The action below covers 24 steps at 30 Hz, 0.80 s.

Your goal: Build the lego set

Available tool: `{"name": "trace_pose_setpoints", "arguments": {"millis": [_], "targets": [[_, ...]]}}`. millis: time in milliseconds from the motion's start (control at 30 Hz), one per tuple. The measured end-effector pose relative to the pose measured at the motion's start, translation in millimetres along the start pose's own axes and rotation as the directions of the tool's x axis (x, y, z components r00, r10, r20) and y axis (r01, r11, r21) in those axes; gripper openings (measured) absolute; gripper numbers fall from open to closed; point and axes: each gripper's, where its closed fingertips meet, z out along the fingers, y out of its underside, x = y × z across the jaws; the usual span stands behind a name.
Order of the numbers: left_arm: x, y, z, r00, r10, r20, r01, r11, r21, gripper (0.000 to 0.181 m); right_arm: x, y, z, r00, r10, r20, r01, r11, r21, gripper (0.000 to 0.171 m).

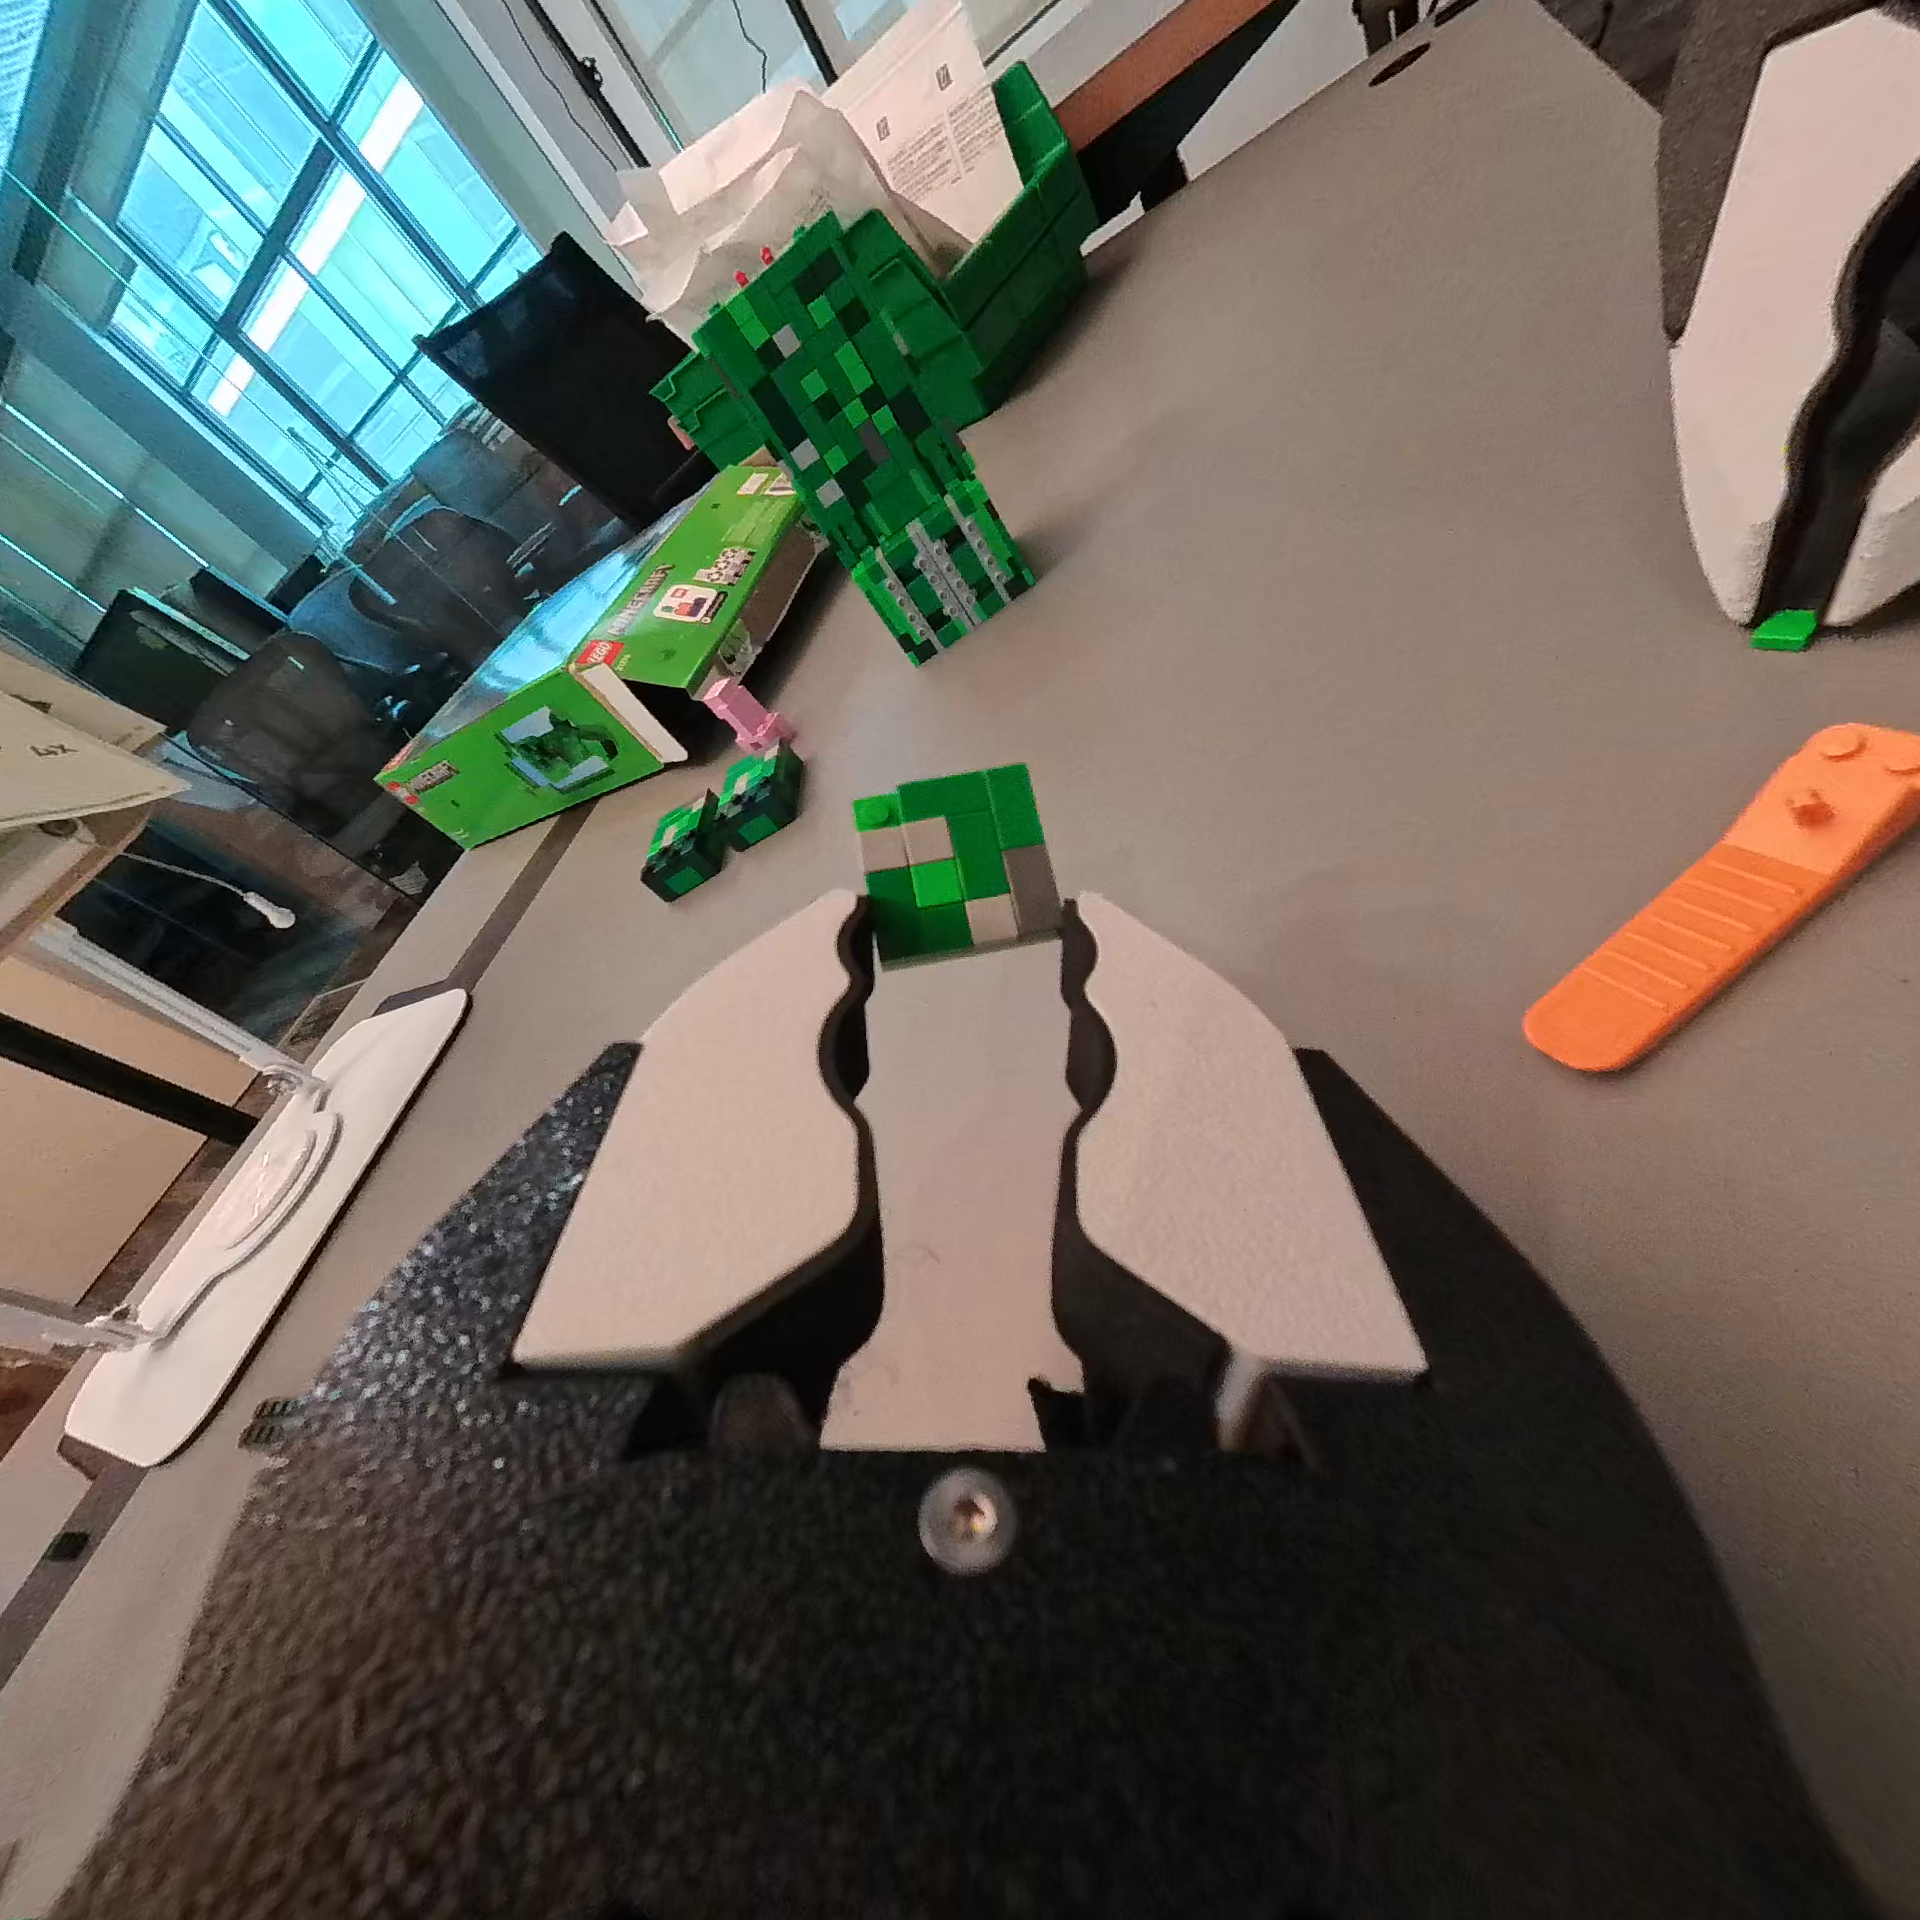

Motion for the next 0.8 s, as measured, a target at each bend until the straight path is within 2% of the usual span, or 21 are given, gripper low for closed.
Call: {"name": "trace_pose_setpoints", "arguments": {"millis": [200, 400, 533, 800], "targets": [[10.7, -1.8, 0.9, 0.996, -0.003, -0.084, 0.003, 1.000, -0.002, 0.035, 8.3, -9.4, -1.1, 0.997, -0.080, -0.011, 0.080, 0.997, 0.012, 0.007], [42.2, -9.7, -11.8, 0.937, -0.027, -0.349, 0.045, 0.998, 0.043, 0.035, 28.2, -81.6, 2.1, 0.957, -0.289, 0.041, 0.280, 0.949, 0.145, 0.007], [53.5, -4.8, -19.4, 0.878, -0.093, -0.470, 0.103, 0.995, -0.004, 0.035, 29.7, -115.0, 15.9, 0.916, -0.390, 0.099, 0.365, 0.908, 0.206, 0.007], [60.7, 5.2, -27.2, 0.822, -0.161, -0.547, 0.129, 0.987, -0.097, 0.035, 20.1, -116.9, 36.2, 0.869, -0.428, 0.246, 0.380, 0.898, 0.221, 0.006]]}}
